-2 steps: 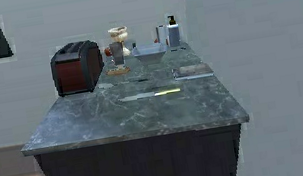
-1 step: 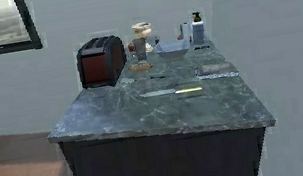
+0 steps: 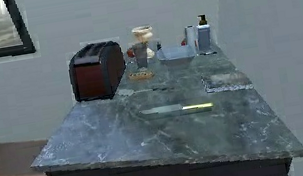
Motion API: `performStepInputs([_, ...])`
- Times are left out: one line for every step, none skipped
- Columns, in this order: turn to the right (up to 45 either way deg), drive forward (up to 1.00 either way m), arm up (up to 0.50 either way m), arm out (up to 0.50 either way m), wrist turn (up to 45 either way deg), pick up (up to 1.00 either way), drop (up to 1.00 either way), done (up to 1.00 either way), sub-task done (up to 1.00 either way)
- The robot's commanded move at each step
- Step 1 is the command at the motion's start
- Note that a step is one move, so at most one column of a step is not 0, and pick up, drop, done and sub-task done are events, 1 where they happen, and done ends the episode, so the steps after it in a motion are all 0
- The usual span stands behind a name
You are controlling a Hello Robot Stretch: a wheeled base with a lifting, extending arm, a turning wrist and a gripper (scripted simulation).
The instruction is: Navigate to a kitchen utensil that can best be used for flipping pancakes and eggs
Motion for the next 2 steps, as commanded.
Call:
performStepInputs([0.0,0.95,0.0,0.0,0.0,0.0,0.0,0.0,0.0])
performStepInputs([0.0,0.0,0.0,0.0,0.0,0.0,0.0,1.0,0.0])
